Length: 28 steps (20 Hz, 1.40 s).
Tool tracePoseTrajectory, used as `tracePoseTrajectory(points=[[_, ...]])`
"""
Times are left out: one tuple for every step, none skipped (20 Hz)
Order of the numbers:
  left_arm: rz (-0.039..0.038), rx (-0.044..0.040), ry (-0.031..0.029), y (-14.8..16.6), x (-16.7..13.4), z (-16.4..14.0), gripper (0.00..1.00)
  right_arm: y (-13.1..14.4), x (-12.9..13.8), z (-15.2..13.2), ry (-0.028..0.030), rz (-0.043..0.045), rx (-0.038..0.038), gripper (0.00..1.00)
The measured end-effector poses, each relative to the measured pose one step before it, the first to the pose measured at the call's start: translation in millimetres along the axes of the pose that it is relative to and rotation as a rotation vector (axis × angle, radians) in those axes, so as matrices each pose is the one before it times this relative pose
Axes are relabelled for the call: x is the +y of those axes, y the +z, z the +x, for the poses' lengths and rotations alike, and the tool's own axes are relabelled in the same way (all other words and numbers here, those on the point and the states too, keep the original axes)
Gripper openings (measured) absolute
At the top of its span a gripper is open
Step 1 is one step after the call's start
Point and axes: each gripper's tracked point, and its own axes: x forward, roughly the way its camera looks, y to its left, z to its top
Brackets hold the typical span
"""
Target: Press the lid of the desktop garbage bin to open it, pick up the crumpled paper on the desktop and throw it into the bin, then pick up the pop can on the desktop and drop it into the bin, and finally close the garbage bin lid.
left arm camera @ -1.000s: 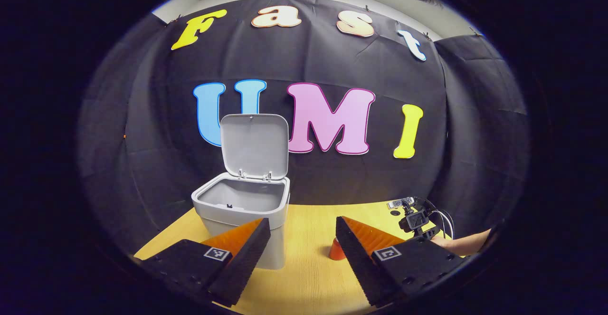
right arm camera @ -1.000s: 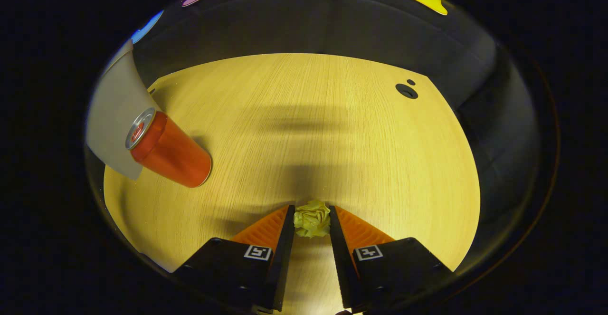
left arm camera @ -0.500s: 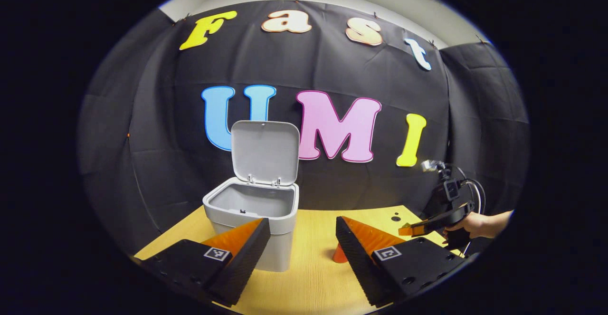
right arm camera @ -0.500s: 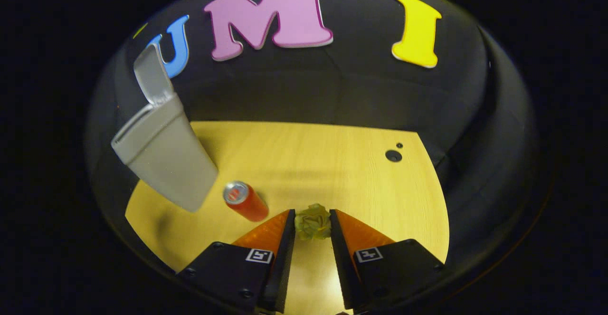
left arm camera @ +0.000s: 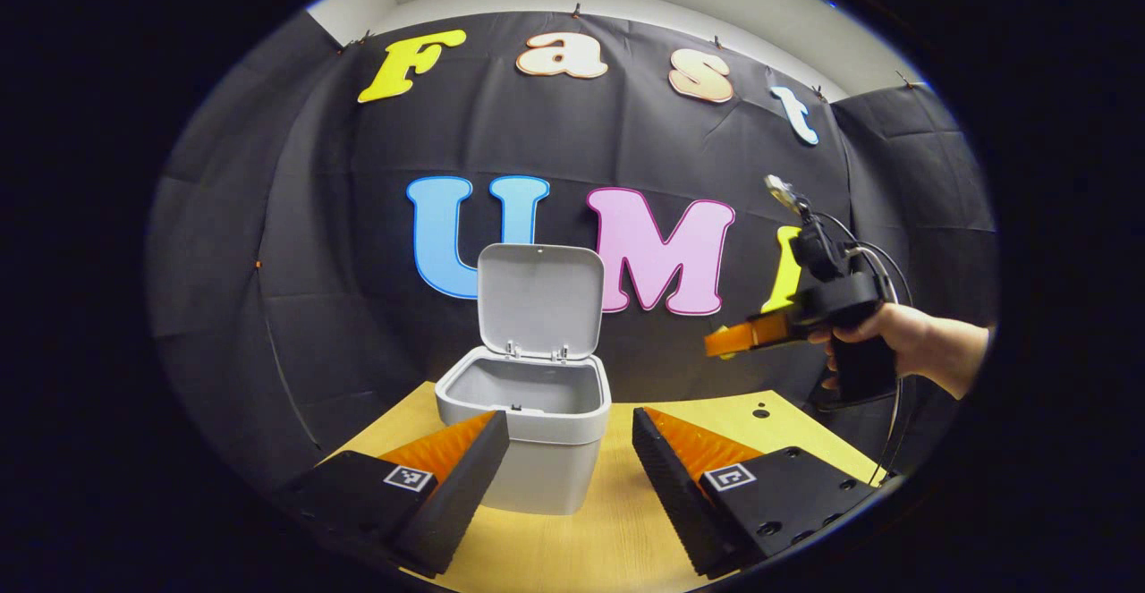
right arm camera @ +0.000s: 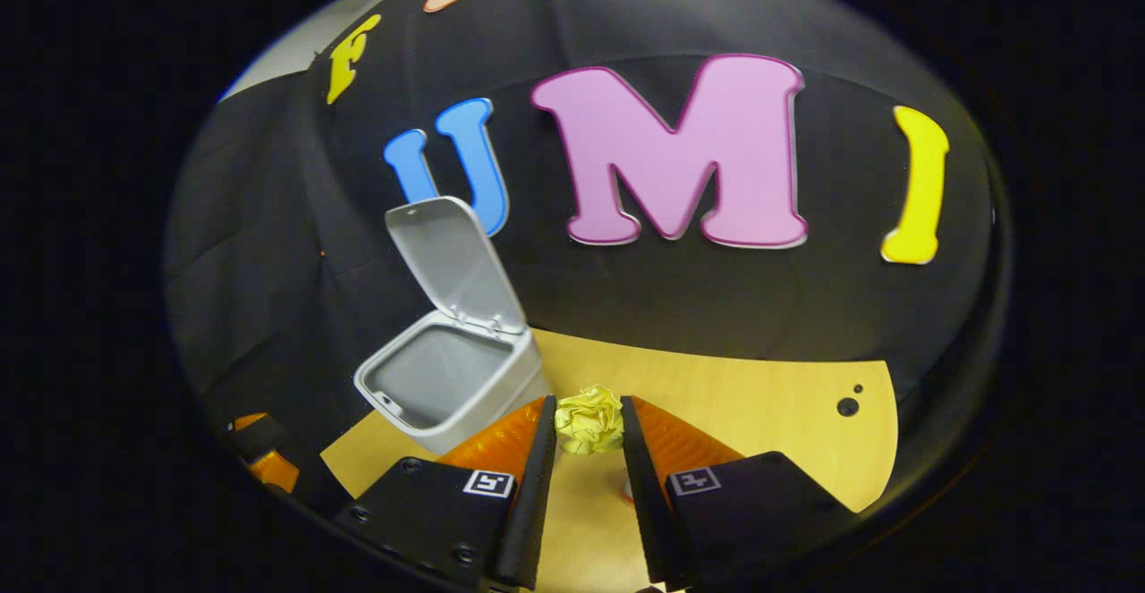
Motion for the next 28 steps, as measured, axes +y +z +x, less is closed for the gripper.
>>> tracePoseTrajectory(points=[[-0.00314,-0.00010,-0.00317,-0.65,5.92,-1.47,0.94,2.48,19.09,4.21,0.03027,-0.00739,0.00554,0.48],[-0.00443,0.00228,-0.00267,-0.63,6.84,-2.41,0.94,2.85,16.91,5.12,0.02347,-0.00985,0.00367,0.48],[-0.00397,0.00098,0.00185,-0.91,7.68,-1.84,0.94,1.15,14.53,4.44,0.01450,-0.01634,0.00124,0.48],[-0.00531,0.00163,0.00145,-1.25,7.53,-1.74,0.94,0.26,14.03,7.83,0.01209,-0.01628,0.00369,0.48],[-0.00441,0.00336,0.00287,-1.10,7.47,-1.78,0.94,-2.68,17.20,10.02,0.01123,-0.01152,0.00841,0.48],[0.00127,0.00158,0.00748,-1.86,8.74,-3.00,0.94,-3.57,13.22,10.10,0.01112,-0.00200,0.01045,0.48],[0.00641,-0.00276,0.00854,0.10,7.80,-3.22,0.94,-2.91,9.40,11.87,0.00581,-0.00402,0.00538,0.47],[0.00869,0.00010,0.00807,-2.27,8.33,-3.32,0.94,-4.44,6.25,10.61,-0.00233,-0.00720,0.01093,0.48],[0.00960,0.00388,0.00538,-2.91,6.61,-2.83,0.94,-6.85,9.29,10.63,0.00360,-0.00824,0.01628,0.48],[0.00884,0.00555,0.00153,-3.33,4.95,-2.96,0.94,-6.35,3.50,10.75,-0.00718,-0.00873,0.01622,0.48],[0.00647,0.00710,0.00111,-2.55,2.66,-2.79,0.94,-6.08,2.09,8.05,-0.01137,-0.01331,0.01295,0.48],[0.00226,0.00476,0.00000,-2.02,2.56,-1.07,0.94,-4.91,0.32,5.40,-0.01631,-0.01231,0.01163,0.48],[-0.00272,0.00523,-0.00154,-5.51,6.32,-0.82,0.94,-2.56,2.86,5.67,-0.00687,-0.01594,0.00357,0.48],[-0.00525,0.00782,-0.00092,-5.49,4.92,-1.37,0.94,-3.32,1.05,4.77,-0.00838,-0.01836,0.00320,0.33],[-0.00574,0.00853,-0.00021,-6.89,1.16,-2.80,0.94,-3.27,-3.28,2.98,-0.01147,-0.01375,0.00221,0.48],[-0.00564,0.00459,-0.00250,-3.08,0.02,-1.23,0.94,-1.87,-1.53,3.31,-0.00430,-0.00667,-0.00379,0.40],[-0.00182,0.00332,-0.00386,-3.60,-1.31,0.15,0.94,0.70,-3.52,1.20,-0.01153,-0.00419,-0.00566,0.70],[0.00355,0.00427,-0.00543,-2.47,-2.28,1.03,0.94,1.07,-3.42,-5.08,-0.00754,-0.00075,-0.01063,1.00],[0.00722,0.00195,-0.00677,-3.45,-2.85,1.70,0.94,4.80,-3.15,-3.05,-0.00730,0.00321,-0.02182,0.99],[0.00682,0.00117,-0.01534,-2.36,-5.03,2.79,0.94,5.14,-7.92,-7.56,-0.01735,0.00054,-0.02505,1.00],[0.00732,0.00421,-0.01972,-4.06,-7.92,3.93,0.94,5.50,-11.51,-8.53,-0.02872,-0.00112,-0.03567,1.00],[0.00661,0.00594,-0.02188,-5.09,-8.46,4.26,0.94,7.53,-13.92,-10.62,-0.03136,-0.00183,-0.04015,0.99],[0.00455,0.00523,-0.02356,-7.51,-11.53,6.06,0.94,5.68,-17.74,-11.83,-0.03621,-0.00254,-0.04158,0.98],[0.00164,0.00767,-0.02318,-5.98,-10.88,6.49,0.94,5.92,-19.04,-12.14,-0.03904,-0.00293,-0.03700,0.98],[-0.00269,0.01059,-0.02482,-8.49,-12.36,8.23,0.94,2.34,-19.13,-11.25,-0.03892,-0.00171,-0.02508,0.98],[-0.00683,0.00802,-0.02840,-7.69,-14.09,9.77,0.95,-0.28,-22.24,-11.78,-0.04127,0.00054,-0.01405,0.97],[-0.00761,0.00580,-0.02906,-7.25,-14.60,10.91,0.95,-0.63,-20.42,-11.65,-0.03477,0.00434,-0.01621,0.97],[-0.00507,0.00302,-0.02920,-6.91,-15.03,12.57,0.95,-0.50,-20.87,-9.90,-0.03228,0.00644,-0.02017,0.97]])
